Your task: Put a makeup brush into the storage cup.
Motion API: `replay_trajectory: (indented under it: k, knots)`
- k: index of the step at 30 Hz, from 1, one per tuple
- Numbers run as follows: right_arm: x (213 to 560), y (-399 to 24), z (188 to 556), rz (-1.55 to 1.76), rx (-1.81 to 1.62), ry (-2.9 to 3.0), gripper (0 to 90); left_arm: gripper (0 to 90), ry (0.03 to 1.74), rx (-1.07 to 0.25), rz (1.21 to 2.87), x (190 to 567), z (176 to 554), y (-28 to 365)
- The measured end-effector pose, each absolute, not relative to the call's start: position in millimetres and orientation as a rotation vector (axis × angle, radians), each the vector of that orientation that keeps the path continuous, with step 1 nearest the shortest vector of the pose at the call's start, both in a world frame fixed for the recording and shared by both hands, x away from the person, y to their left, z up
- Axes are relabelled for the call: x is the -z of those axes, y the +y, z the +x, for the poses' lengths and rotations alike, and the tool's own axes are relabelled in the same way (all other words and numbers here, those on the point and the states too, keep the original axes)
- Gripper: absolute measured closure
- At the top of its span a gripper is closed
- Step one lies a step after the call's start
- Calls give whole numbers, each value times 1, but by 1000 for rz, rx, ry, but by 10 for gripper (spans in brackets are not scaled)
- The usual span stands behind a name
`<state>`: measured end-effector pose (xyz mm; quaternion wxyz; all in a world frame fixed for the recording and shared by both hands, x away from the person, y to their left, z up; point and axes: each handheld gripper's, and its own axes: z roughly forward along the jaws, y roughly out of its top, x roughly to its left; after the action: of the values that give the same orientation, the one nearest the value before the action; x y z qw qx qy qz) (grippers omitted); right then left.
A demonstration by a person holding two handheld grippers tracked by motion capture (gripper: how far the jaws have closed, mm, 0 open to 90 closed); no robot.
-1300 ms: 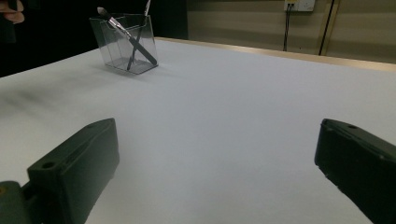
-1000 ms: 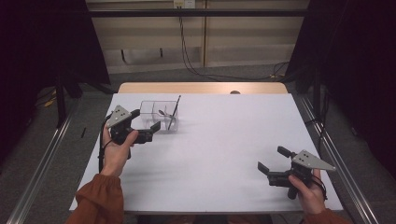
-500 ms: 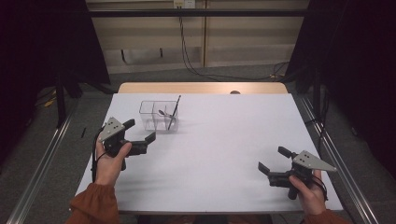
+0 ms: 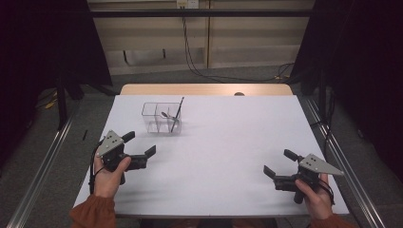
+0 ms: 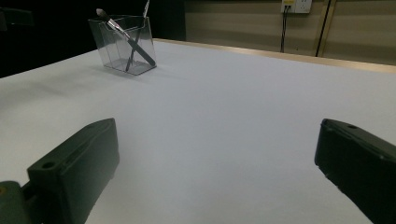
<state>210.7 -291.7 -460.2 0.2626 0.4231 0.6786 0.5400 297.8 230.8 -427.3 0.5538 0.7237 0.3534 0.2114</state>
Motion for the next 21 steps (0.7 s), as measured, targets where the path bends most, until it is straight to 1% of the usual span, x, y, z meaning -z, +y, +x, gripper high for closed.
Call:
replay_trajectory:
  k: [21]
  knots:
    - [460, -289, 210, 1125, -1454, 1849, 0, 24, 838, -529, 1721, 437, 268, 245]
